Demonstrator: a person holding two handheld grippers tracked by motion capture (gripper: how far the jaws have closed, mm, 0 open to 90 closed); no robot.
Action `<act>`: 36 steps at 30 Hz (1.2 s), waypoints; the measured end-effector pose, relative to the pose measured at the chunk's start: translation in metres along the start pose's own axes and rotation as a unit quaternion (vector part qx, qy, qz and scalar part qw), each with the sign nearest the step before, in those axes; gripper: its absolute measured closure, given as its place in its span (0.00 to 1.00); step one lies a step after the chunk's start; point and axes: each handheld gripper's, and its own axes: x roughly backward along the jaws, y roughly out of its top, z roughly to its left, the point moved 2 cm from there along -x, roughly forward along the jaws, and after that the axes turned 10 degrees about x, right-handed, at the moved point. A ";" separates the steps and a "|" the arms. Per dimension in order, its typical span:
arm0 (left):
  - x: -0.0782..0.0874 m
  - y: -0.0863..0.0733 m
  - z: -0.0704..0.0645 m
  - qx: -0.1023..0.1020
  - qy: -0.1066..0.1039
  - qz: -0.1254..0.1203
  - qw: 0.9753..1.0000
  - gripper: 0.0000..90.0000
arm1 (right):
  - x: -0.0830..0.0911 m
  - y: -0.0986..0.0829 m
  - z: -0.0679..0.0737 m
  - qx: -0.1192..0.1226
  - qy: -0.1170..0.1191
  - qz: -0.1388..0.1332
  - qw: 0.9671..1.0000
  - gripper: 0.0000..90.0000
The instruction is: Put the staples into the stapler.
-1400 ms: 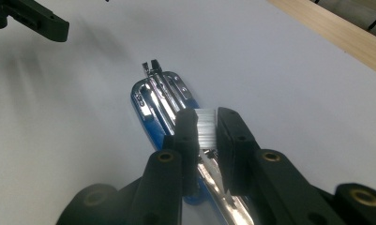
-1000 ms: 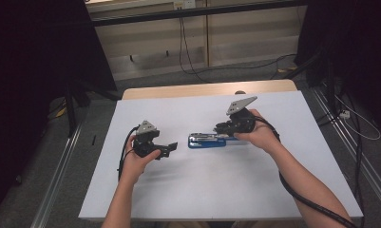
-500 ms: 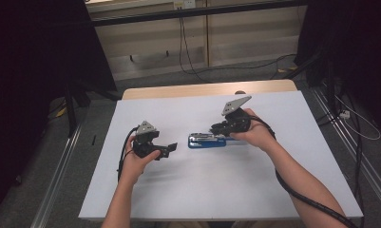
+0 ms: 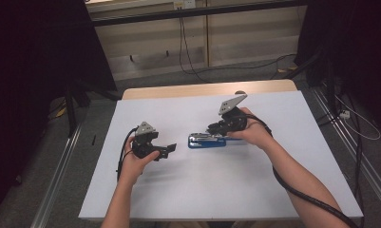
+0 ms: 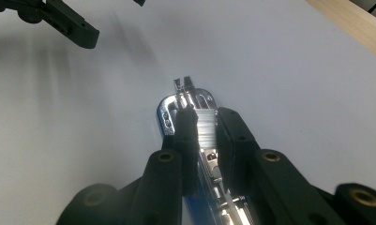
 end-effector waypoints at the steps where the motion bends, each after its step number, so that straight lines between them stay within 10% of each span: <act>1: 0.000 0.000 0.000 0.000 0.000 0.000 1.000 0.07 | 0.000 0.000 0.000 0.001 0.002 0.000 1.000 0.88; 36: -0.001 -0.003 0.002 0.001 0.003 0.008 1.000 0.07 | -0.020 0.013 -0.004 0.025 0.040 0.008 0.999 0.88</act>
